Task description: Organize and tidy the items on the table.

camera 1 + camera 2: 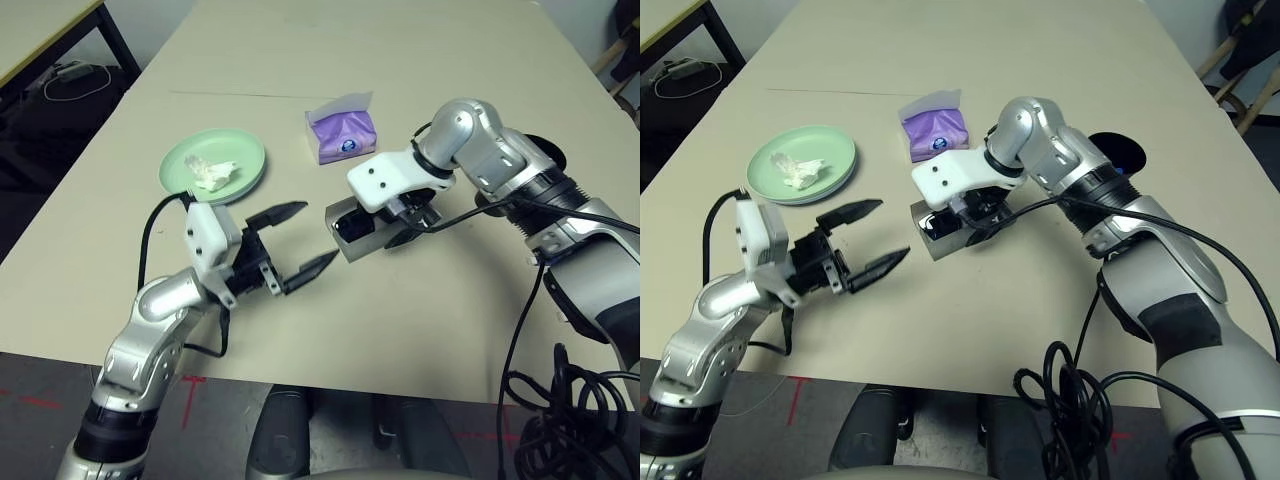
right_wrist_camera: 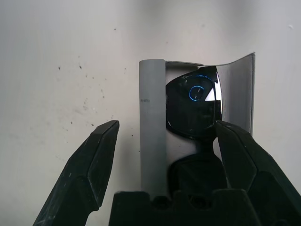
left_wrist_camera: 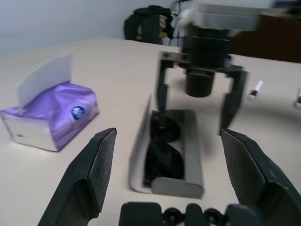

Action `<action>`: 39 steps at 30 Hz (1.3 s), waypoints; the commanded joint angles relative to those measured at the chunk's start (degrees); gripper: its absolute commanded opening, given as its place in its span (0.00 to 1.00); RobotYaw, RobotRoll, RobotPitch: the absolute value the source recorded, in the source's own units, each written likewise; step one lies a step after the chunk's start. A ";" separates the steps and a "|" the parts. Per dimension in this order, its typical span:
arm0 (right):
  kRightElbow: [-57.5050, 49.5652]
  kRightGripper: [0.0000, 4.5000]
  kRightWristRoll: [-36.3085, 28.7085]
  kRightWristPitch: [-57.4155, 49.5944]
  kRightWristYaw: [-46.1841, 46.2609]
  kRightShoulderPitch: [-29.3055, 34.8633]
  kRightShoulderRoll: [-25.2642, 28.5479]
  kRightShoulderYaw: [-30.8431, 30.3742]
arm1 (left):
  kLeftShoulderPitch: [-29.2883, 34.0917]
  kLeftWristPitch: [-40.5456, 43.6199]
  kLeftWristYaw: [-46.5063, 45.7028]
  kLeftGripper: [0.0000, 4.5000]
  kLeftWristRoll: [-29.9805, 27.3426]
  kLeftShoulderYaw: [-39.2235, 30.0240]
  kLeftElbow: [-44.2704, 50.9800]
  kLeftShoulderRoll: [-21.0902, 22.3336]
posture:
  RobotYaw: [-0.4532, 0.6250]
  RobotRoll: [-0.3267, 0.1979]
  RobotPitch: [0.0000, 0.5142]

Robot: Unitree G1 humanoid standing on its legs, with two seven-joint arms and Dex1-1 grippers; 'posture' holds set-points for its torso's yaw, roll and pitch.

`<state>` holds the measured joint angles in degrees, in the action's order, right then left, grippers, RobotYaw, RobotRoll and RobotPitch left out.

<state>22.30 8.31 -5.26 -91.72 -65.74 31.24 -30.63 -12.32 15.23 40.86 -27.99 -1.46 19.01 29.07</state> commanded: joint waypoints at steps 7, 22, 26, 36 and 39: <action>-28.75 0.99 -9.43 -26.98 5.95 15.68 4.90 10.63 | -2.77 5.32 -3.99 1.00 -2.00 -3.64 -2.60 -2.22 | 0.54 0.62 0.28; -52.40 0.99 -21.99 -36.62 36.22 50.25 -2.74 30.34 | -7.84 10.43 -9.69 1.00 -0.82 -5.55 -7.10 -3.28 | 0.42 0.62 0.28; -52.80 0.99 -22.50 -31.51 41.58 58.69 -5.40 31.10 | -9.35 12.88 -11.33 1.00 -1.26 -6.16 -7.99 -3.62 | 0.40 0.62 0.28; -49.15 0.99 -23.32 -19.10 47.63 69.10 -9.43 29.74 | -11.54 12.99 -11.01 1.00 -0.92 -6.52 -10.46 -3.59 | 0.37 0.62 0.25; -47.05 0.99 -23.47 -13.21 48.98 70.16 -11.23 30.38 | -12.17 13.44 -11.65 1.00 -0.22 -6.31 -11.02 -3.38 | 0.37 0.62 0.25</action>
<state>-26.16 -14.64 -21.61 -43.34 3.63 19.98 -1.08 -24.45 27.85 29.65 -29.03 -7.94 8.65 25.59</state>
